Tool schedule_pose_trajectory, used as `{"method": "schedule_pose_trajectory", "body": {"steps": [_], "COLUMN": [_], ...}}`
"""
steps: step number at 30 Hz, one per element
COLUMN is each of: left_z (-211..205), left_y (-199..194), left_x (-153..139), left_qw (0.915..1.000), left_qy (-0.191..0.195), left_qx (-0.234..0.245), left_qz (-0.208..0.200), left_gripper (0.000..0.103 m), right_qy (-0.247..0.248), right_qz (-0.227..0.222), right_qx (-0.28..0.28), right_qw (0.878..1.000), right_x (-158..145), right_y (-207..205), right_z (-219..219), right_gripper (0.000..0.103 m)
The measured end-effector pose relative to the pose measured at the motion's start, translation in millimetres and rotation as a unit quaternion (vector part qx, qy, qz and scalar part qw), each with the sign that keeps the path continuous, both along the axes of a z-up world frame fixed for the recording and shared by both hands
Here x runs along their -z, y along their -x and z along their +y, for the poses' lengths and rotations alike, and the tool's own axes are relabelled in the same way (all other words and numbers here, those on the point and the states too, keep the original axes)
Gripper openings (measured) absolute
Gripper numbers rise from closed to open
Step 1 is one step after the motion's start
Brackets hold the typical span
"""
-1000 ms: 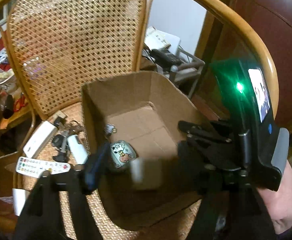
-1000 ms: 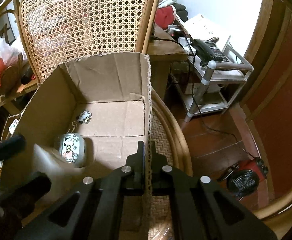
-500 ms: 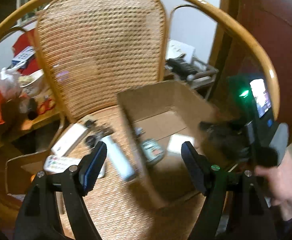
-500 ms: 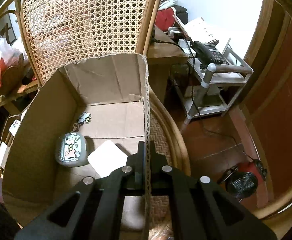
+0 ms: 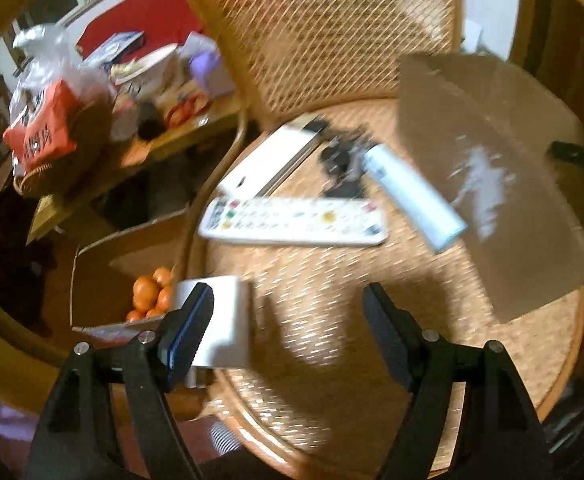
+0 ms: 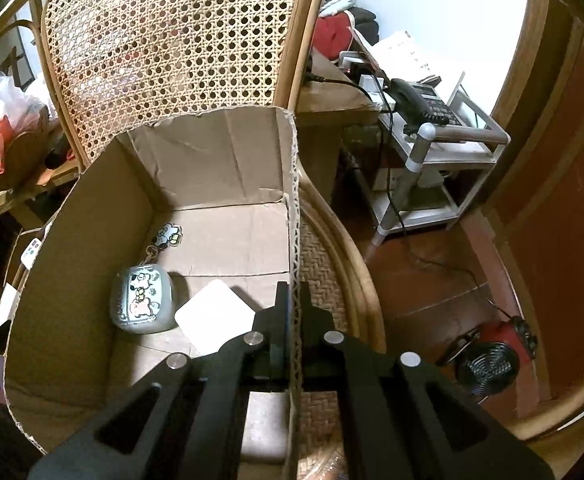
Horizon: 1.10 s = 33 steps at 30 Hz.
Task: Organize rigid objects
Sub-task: 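Move the left gripper to the second white charger and grasp it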
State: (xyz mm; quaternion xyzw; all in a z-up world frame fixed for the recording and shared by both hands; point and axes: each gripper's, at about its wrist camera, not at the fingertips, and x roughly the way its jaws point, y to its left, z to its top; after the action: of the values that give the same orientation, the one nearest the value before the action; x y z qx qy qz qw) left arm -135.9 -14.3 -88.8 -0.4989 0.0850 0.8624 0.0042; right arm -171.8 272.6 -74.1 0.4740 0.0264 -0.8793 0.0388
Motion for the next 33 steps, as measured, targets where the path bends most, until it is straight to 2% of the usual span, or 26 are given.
{"method": "schedule_pose_trajectory", "body": {"steps": [5,7,14,15,18,21,29,30,31,32,33], "left_z": [-12,-12,-14,-14,-19,-23,-19,-19,-20,-21,-22], "left_y": [9,10,16,16,10,6,-3,-2,3,7,14], "left_x": [23,33,36,36,29,23,17,17,22,24,25], "left_qw": [0.9991,0.9979,0.9965,0.9964,0.9963,0.9981,0.9994,0.9992,0.9974,0.9958,0.9953], "left_qy": [0.022,0.048,0.067,0.069,0.080,0.054,0.014,0.026,0.063,0.083,0.086], "left_qx": [-0.012,-0.007,-0.002,-0.001,-0.012,-0.005,0.010,0.011,0.009,0.013,0.013], "left_qz": [-0.033,-0.042,-0.050,-0.049,-0.031,-0.030,-0.029,-0.027,-0.034,-0.037,-0.043], "left_gripper": [0.076,0.073,0.071,0.065,0.032,0.026,0.026,0.026,0.025,0.026,0.030], "right_qy": [0.002,0.002,0.004,0.004,0.003,0.004,0.005,0.005,0.005,0.006,0.005], "right_qz": [-0.001,0.000,0.000,0.001,0.001,0.000,0.001,0.001,0.001,0.001,0.001], "right_qx": [-0.006,-0.007,-0.009,-0.009,-0.009,-0.009,-0.009,-0.009,-0.010,-0.011,-0.012], "right_qw": [1.000,1.000,1.000,1.000,1.000,1.000,1.000,1.000,1.000,1.000,1.000], "right_x": [0,1,1,1,1,1,1,2,1,1,1], "right_y": [1,2,1,1,1,1,2,2,2,2,1], "right_z": [-1,-2,-1,-1,-1,-1,-1,-2,-1,-2,-4], "right_gripper": [0.004,0.004,0.004,0.004,0.004,0.004,0.004,0.004,0.004,0.004,0.004]}}
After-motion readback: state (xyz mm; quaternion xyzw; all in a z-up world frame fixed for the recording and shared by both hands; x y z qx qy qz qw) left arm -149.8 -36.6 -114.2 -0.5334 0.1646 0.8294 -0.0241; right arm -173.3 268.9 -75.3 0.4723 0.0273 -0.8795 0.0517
